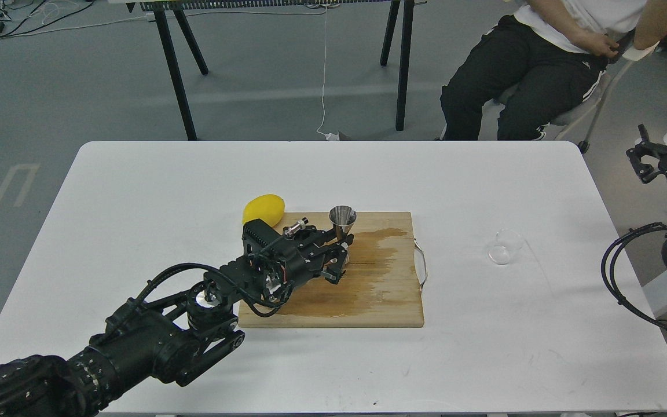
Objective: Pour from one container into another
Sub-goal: 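Lower the jigger onto the board and open the left gripper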
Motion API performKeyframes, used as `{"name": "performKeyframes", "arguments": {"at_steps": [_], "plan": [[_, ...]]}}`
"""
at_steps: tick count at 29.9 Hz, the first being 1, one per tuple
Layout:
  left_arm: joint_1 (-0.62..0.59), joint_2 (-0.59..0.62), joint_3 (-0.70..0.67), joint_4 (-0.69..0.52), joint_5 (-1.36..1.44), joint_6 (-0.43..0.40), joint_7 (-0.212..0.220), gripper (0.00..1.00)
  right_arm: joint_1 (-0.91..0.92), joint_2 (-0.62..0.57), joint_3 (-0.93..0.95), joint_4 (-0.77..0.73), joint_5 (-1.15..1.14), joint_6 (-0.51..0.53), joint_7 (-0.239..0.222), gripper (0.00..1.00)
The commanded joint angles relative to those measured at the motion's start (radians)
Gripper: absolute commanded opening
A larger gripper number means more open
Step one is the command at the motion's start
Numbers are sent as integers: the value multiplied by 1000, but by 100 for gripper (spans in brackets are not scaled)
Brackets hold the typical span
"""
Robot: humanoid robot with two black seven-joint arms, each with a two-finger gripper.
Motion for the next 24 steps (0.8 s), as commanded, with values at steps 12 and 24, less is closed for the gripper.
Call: {"name": "performKeyframes", "arguments": {"at_steps": [12, 24], "plan": [[0, 0, -4, -35, 0, 9, -3, 72, 0, -1, 1, 2, 0, 0, 0, 100], [-46, 0, -28, -79, 0, 52, -11, 99, 0, -9, 1, 2, 0, 0, 0, 100]]}}
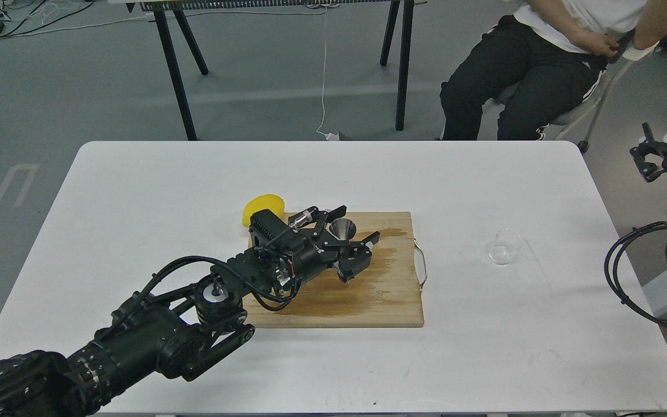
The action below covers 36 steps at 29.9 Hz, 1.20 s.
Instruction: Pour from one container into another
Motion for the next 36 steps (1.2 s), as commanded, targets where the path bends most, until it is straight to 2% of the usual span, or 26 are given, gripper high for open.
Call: {"name": "performKeyframes", "arguments": {"at_steps": [1, 9, 13, 18, 19, 21, 24, 28, 31, 36], "plan": [[-38, 0, -16, -3, 0, 5, -1, 99, 0, 0, 0, 0, 0, 0, 0, 100], [-176, 14, -99, -37, 0, -9, 2, 99, 0, -32, 8, 0, 8, 0, 0, 100], [-250, 28, -172, -37, 0, -59, 2, 99, 0, -64, 6, 0, 8, 0, -3, 100], [-342, 77, -197, -35, -527, -105, -3, 99, -9, -118, 5, -9, 32, 0, -23, 100], [-351, 81, -206, -35, -642, -110, -6, 99, -21, -118, 3, -5, 57, 0, -37, 100], [-368, 107, -214, -33, -909, -131, -18, 99, -51, -115, -6, 9, 147, 0, -95, 100], [-376, 126, -218, -18, -1211, -150, -64, 99, -94, -106, -9, 37, 251, 0, -172, 100], [-373, 129, -293, -15, -1593, -164, -78, 99, -236, -104, -9, 171, 314, 0, -192, 100], [-356, 133, -390, -4, -1822, -246, -78, 100, -371, -103, -2, 329, 340, 0, -190, 100], [-290, 138, -537, 112, -2069, -469, -72, 100, -578, -103, 5, 553, 419, 0, -190, 100]]}}
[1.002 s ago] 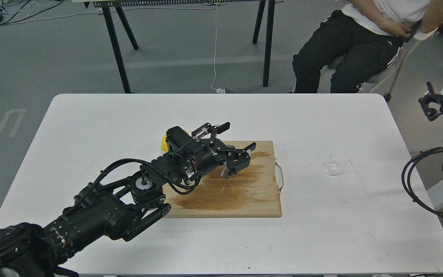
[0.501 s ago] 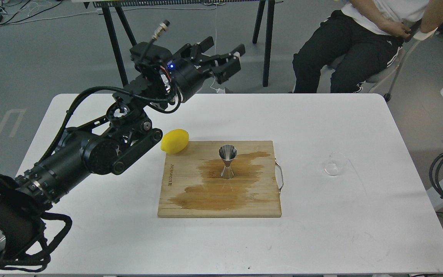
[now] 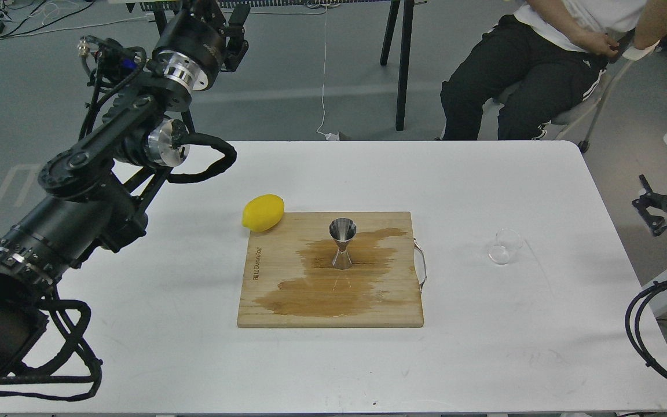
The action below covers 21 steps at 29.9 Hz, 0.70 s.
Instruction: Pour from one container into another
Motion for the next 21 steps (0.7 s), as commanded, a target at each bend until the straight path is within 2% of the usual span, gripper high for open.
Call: {"name": "performKeyframes", "arguments": {"at_steps": [1, 3, 6, 10, 15, 18, 21], "plan": [[50, 10, -106, 82, -190, -159, 11, 100, -147, 0, 2, 149, 69, 0, 0, 100], [69, 30, -113, 108, -270, -199, 29, 100, -222, 0, -1, 211, 105, 0, 0, 100], [95, 47, -120, 111, -320, -210, 54, 100, -339, 0, -7, 295, 149, 0, 0, 100], [119, 53, -124, 111, -321, -213, 54, 100, -436, 40, -24, 335, 208, 0, 0, 100], [119, 50, -124, 111, -321, -200, 52, 100, -431, 143, -47, 335, 200, 0, 2, 99], [119, 50, -124, 111, -321, -198, 51, 100, -379, 158, -51, 334, 194, -67, 3, 100], [122, 54, -123, 111, -321, -197, 49, 100, -295, 160, -91, 324, 188, -203, 3, 100]]}}
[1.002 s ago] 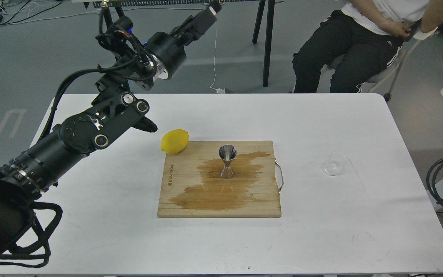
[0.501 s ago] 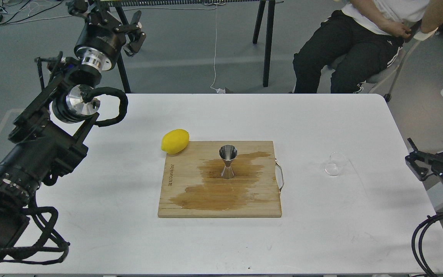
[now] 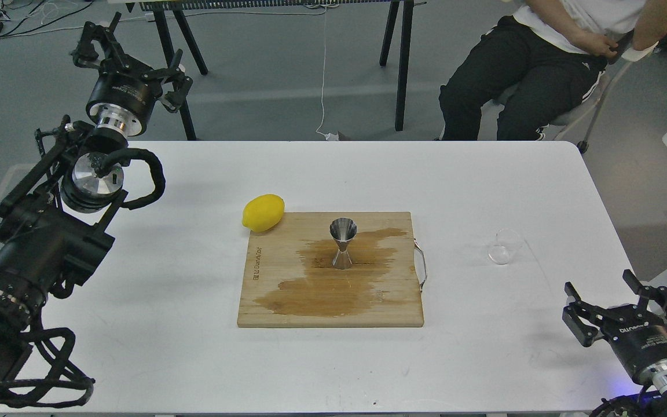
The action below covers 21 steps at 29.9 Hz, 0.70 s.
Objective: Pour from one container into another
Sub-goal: 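Move the right gripper toward the small clear glass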
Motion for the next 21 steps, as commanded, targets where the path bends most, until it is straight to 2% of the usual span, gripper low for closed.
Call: {"name": "performKeyframes", "arguments": {"at_steps": [1, 6, 11, 21], "plan": [[5, 5, 2, 0, 0, 2, -3, 100, 93, 4, -42, -9, -4, -160, 0, 100], [10, 25, 2, 0, 2, 2, -5, 100, 165, 44, -68, -22, -9, -235, 0, 100], [10, 38, 2, 0, 0, 2, -5, 100, 275, 85, -137, -104, -9, -309, 7, 100], [11, 35, 5, 0, 3, 2, -13, 100, 378, 165, -164, -248, -26, -310, 7, 99]]}}
